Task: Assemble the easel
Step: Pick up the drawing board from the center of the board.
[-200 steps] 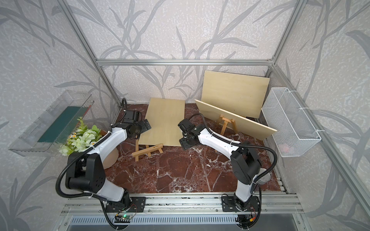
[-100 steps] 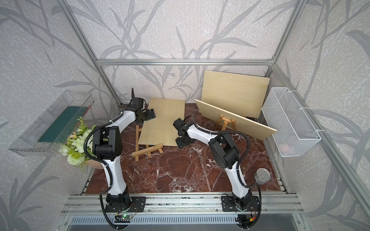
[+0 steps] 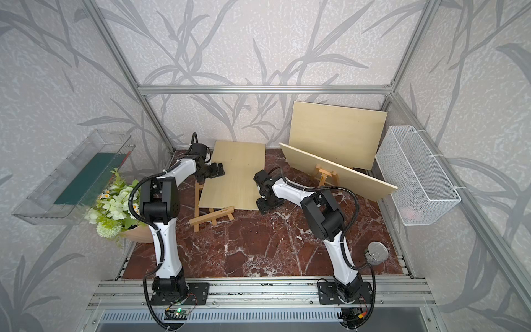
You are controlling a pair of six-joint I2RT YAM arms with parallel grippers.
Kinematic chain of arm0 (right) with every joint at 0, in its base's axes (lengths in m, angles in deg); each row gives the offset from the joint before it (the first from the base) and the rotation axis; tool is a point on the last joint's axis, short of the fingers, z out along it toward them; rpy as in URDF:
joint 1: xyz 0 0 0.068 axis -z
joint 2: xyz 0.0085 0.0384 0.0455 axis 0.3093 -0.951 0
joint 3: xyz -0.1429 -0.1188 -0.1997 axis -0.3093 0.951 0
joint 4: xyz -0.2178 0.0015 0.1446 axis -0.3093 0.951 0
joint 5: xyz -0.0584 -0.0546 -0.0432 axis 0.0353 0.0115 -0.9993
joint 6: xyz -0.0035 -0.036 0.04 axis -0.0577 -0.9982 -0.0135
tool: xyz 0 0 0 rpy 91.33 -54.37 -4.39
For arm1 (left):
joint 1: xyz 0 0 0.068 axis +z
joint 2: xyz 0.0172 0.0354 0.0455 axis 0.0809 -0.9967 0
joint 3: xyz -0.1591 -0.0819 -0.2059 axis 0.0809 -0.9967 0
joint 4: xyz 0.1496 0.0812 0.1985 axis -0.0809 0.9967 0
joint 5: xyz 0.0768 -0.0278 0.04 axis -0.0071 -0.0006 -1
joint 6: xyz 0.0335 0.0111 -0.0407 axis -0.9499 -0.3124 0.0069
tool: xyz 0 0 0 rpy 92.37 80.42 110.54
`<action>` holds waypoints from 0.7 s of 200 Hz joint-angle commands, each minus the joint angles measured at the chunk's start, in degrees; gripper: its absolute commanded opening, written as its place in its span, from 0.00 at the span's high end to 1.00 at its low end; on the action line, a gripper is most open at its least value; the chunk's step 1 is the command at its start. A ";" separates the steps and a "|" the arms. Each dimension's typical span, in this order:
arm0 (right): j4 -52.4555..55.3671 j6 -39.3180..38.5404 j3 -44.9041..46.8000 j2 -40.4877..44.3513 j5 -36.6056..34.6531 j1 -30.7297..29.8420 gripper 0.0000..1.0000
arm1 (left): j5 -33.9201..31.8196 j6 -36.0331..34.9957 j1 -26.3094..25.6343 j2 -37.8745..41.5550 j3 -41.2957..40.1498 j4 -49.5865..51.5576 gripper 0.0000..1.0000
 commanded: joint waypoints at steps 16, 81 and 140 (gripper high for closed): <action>0.89 -0.13 -4.62 -5.36 1.15 0.82 0.29 | 9.93 -3.48 0.03 1.01 -1.91 4.17 0.04; -0.86 -0.88 -4.22 -7.70 2.71 -0.71 0.30 | 22.73 -3.45 -0.17 6.32 -3.71 4.87 0.19; -1.62 -0.62 -2.36 -6.83 3.14 -1.80 0.30 | 30.62 -4.18 -1.50 13.09 -4.12 6.44 0.21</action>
